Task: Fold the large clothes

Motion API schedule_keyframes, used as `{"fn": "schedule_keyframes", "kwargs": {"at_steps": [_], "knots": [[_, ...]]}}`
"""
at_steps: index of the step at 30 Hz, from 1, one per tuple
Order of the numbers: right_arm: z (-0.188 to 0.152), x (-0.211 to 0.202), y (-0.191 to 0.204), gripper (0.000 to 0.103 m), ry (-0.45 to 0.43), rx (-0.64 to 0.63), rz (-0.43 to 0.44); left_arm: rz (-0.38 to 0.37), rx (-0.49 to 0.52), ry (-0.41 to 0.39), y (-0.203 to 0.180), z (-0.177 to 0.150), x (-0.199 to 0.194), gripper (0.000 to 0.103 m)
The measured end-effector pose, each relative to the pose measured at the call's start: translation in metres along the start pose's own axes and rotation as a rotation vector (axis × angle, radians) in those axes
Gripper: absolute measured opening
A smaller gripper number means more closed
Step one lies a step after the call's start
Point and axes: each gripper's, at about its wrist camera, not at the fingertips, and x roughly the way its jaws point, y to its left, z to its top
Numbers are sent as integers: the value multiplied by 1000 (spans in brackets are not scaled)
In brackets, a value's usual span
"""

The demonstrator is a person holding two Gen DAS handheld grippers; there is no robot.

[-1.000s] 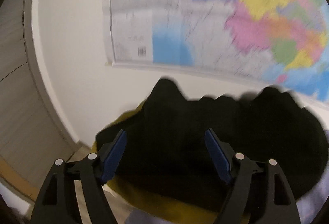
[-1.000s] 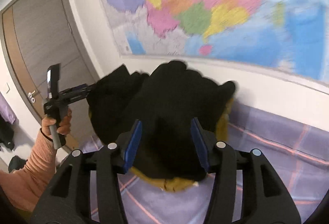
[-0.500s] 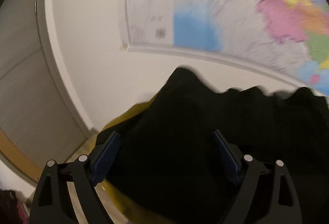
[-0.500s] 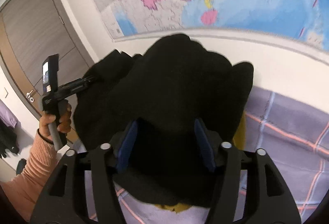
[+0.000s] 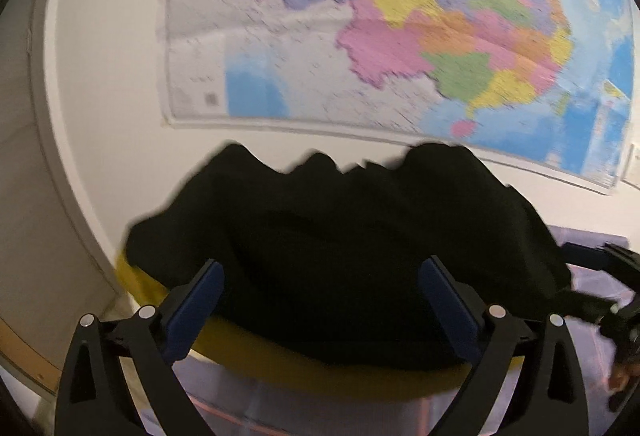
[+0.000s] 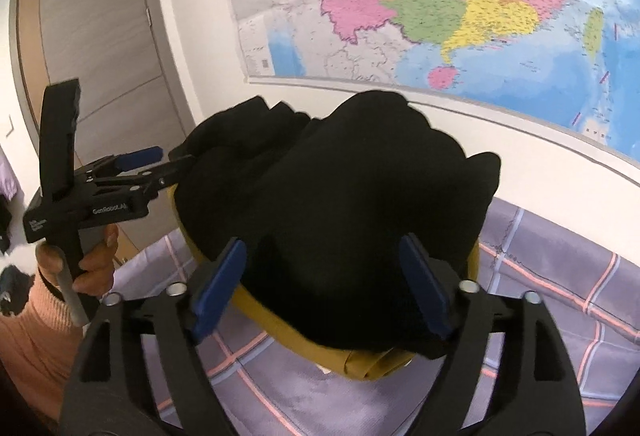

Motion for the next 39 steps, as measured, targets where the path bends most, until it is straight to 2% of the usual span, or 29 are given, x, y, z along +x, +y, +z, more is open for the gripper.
{"fn": "schedule_keyframes", "kwargs": {"at_steps": [6,15,20,24,28,39], "knots": [[-12,2,3,88,21,-10,-11,4,29,65,-24,-23,9,96],[-26,-32,5,97,-40,9,1,15,-12,66,-43,-45,-13,96],[-41,-46,13,97,-57,2,-6,37,-36,81,-53,-61,-23,96],[-54,-54,16,97,-56,4,-13,70,-58,58,-61,-75,-36,96],[-62,-62,18,97,-57,-1,-26,66,-75,49,-67,-85,-50,96],[-80,-81,21,97,-62,-2,-36,155,-70,31,-85,-98,-77,96]]}}
